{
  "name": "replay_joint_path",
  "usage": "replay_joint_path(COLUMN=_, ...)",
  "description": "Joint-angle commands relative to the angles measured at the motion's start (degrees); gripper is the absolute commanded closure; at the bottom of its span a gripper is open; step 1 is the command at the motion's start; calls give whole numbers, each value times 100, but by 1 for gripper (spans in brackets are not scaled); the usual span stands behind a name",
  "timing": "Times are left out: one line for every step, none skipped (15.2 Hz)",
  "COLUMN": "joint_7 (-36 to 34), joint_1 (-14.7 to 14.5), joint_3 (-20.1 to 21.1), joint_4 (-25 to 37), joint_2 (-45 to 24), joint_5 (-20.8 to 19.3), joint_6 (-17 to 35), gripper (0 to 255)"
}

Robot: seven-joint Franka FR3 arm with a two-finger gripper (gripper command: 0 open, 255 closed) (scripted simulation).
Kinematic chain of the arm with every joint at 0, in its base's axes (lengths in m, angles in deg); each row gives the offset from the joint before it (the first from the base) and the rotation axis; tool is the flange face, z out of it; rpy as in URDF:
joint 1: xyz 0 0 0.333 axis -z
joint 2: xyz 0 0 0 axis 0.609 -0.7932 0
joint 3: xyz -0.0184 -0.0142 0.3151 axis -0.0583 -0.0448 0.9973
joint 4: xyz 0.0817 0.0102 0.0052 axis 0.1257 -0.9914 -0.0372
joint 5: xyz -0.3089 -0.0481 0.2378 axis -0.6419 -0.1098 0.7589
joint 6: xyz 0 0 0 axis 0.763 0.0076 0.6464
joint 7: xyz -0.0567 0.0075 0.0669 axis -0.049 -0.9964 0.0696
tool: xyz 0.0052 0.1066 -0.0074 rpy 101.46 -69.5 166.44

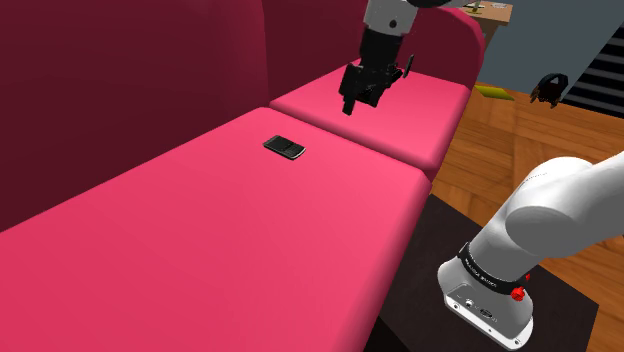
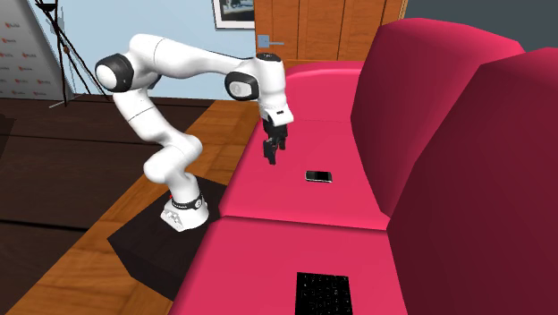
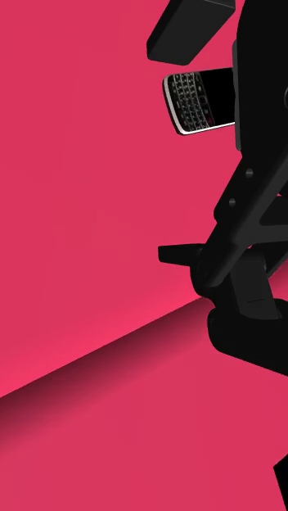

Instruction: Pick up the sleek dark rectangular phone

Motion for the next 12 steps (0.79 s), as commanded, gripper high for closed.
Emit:
replay_joint_path(joint_7=-165, joint_1=-25, joint_3=183, joint_4=92, joint_2=-359, joint_5=-3, joint_6=254, gripper=0)
replay_joint_path(joint_7=-254, joint_1=-33, joint_3=276, joint_4=164, joint_2=-560, joint_5=-19, joint_6=371, gripper=0)
replay_joint_path(joint_7=-345, joint_1=-40, joint_3=367, joint_4=244, joint_2=-764, joint_5=-42, joint_6=484, gripper=0)
replay_joint_path(joint_7=-439, joint_1=-45, joint_3=456, joint_4=330, joint_2=-972, joint_5=-74, joint_6=592, gripper=0)
replay_joint_path(joint_7=-537, joint_1=-50, joint_3=543, joint_4=424, joint_2=-1184, joint_5=-114, joint_6=695, gripper=0)
replay_joint_path(joint_7=-639, joint_1=-53, joint_3=629, joint_4=525, joint_2=-1399, joint_5=-163, joint_6=792, gripper=0)
replay_joint_path(joint_7=-744, joint_1=-58, joint_3=711, joint_4=632, joint_2=-1618, joint_5=-222, joint_6=884, gripper=0)
replay_joint_path(joint_7=-853, joint_1=-62, joint_3=791, joint_4=747, joint_2=-1839, joint_5=-290, joint_6=970, gripper=0)
replay_joint_path(joint_7=-965, joint_1=-67, joint_3=868, joint_4=869, joint_2=-2064, joint_5=-367, joint_6=1049, gripper=0)
replay_joint_path(joint_7=-1082, joint_1=-77, joint_3=939, joint_4=998, joint_2=-2293, joint_5=-454, joint_6=1122, gripper=0)
replay_joint_path(joint_7=-1202, joint_1=-91, joint_3=1004, joint_4=1134, joint_2=-2524, joint_5=-550, joint_6=1187, gripper=0)
replay_joint_path(joint_7=-1324, joint_1=-110, joint_3=1063, joint_4=1277, joint_2=-2758, joint_5=-654, joint_6=1245, gripper=0)
